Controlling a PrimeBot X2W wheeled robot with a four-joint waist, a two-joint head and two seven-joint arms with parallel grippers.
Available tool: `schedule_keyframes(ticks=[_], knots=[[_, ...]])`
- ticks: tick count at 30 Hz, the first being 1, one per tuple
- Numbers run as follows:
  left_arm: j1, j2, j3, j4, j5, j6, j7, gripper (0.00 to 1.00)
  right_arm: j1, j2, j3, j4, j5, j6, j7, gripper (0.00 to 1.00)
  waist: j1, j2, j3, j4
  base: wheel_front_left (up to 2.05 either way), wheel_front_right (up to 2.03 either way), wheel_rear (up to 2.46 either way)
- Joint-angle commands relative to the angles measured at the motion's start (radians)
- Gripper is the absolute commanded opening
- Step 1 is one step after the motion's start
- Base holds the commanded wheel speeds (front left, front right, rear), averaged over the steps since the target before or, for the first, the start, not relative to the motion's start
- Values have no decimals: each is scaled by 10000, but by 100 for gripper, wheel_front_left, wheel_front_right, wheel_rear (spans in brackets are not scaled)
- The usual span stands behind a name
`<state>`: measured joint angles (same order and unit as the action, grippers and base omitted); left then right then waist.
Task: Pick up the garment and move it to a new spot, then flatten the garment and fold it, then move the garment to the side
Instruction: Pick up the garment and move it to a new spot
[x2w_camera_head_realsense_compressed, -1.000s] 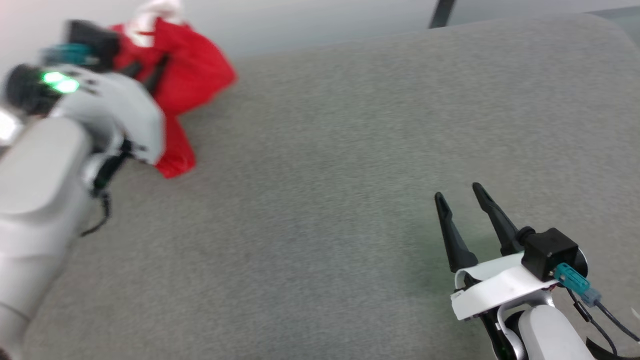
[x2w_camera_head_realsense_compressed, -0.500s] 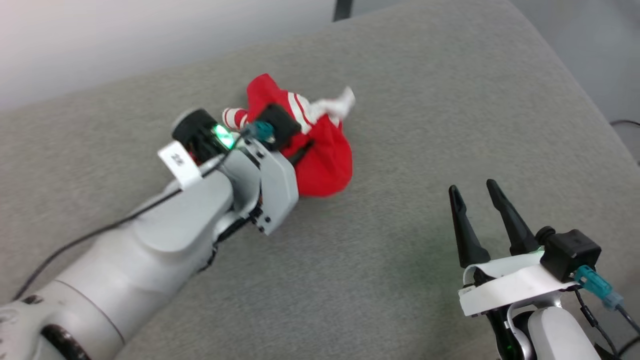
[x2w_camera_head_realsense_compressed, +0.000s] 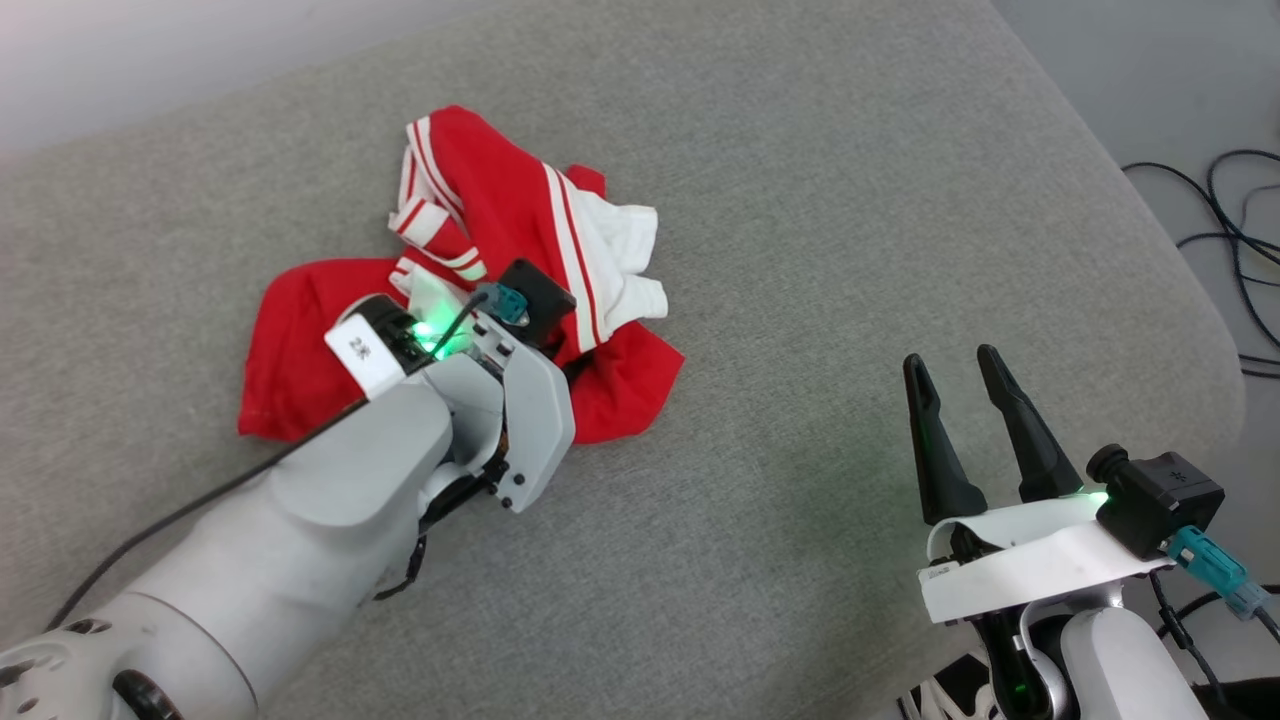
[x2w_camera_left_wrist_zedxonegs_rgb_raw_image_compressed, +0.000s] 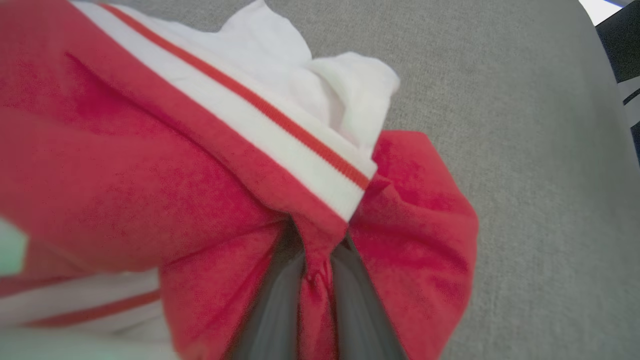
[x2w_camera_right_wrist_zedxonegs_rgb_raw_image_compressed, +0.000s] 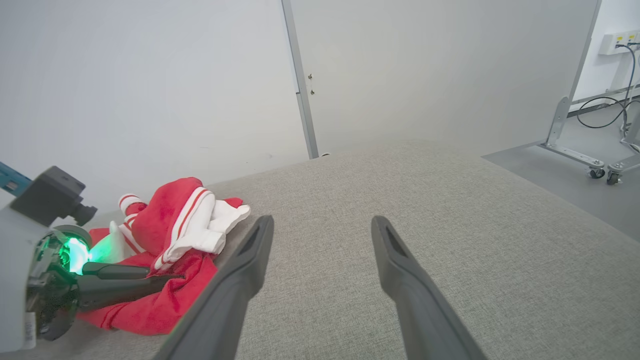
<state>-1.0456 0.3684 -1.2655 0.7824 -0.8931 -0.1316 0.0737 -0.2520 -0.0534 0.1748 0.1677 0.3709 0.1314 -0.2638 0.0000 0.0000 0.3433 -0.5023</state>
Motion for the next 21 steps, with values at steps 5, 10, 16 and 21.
schedule_keyframes(ticks=[5, 10, 16, 21], knots=[[609, 21, -268, 575, -195, 21, 1199, 0, -48, 32, 129, -41, 225, -14, -8, 100, 0, 0, 188, -300, 0, 0, 0], [797, 102, -340, 642, -446, 23, 1919, 1, -75, 32, 190, -57, 259, -14, -8, 100, 0, 0, 231, -403, 0, 0, 0], [520, 172, -302, 422, -720, 34, 1417, 100, 107, 31, 45, 9, 54, -14, -9, 100, 0, 0, -11, -52, 0, 0, 0], [73, 142, -155, -50, -1285, 44, 474, 100, 178, 28, -118, 157, -390, -14, -8, 100, 0, 0, -507, 758, 0, 0, 0]])
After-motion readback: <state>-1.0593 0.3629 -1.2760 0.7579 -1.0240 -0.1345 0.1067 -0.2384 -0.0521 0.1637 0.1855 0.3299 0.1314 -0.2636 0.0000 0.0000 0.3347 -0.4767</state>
